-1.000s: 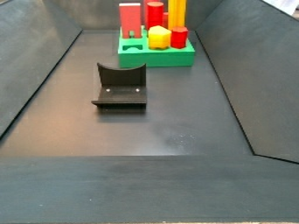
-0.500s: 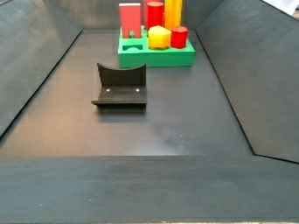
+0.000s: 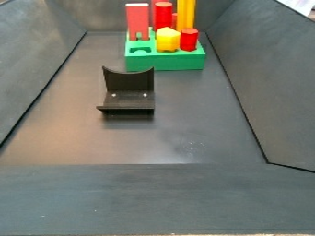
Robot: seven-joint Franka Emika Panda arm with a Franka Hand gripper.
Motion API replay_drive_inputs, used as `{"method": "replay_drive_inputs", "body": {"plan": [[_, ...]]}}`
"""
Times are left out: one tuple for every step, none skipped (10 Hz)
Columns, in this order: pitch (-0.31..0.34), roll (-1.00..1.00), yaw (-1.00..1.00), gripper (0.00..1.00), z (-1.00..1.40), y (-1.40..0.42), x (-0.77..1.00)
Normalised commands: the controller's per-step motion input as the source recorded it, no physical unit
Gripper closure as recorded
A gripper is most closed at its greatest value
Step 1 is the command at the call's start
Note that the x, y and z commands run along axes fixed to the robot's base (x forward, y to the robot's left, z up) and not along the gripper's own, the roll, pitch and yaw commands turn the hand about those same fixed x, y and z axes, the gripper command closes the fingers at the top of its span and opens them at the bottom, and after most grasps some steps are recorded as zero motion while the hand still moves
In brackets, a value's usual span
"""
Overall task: Pick up the star object. Move up. Place the star object on the fixture. Regrasp the star object. Move to above the board. Insert the star object.
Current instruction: Insert the star object.
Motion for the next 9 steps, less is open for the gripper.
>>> {"method": "replay_drive_inputs", "body": {"plan": [[-0.106,0.00,-0.78,1.00,-0.43,-0.40,-0.02],[-0.090,-0.01,-0.81,1.00,-0.36,-0.35,0.00],[0.000,0.16,-0.63,1.00,-0.52,-0.03,0.00],[0.076,0.20,-0.27,1.00,-0.80,-0.14,0.07],[0.057,0.00,-0.33,1.00,-1.00,0.00,0.11],[0.083,0.00,-0.34,1.00,-1.00,0.00,0.06],[0.160,-0.03,-0.32,1.00,-0.86,-0.01,0.00],[0.276,-0.13,-0.30,1.00,-0.55,-0.01,0.05],[0.270,-0.13,-0.31,1.00,-0.57,0.00,0.05]]}}
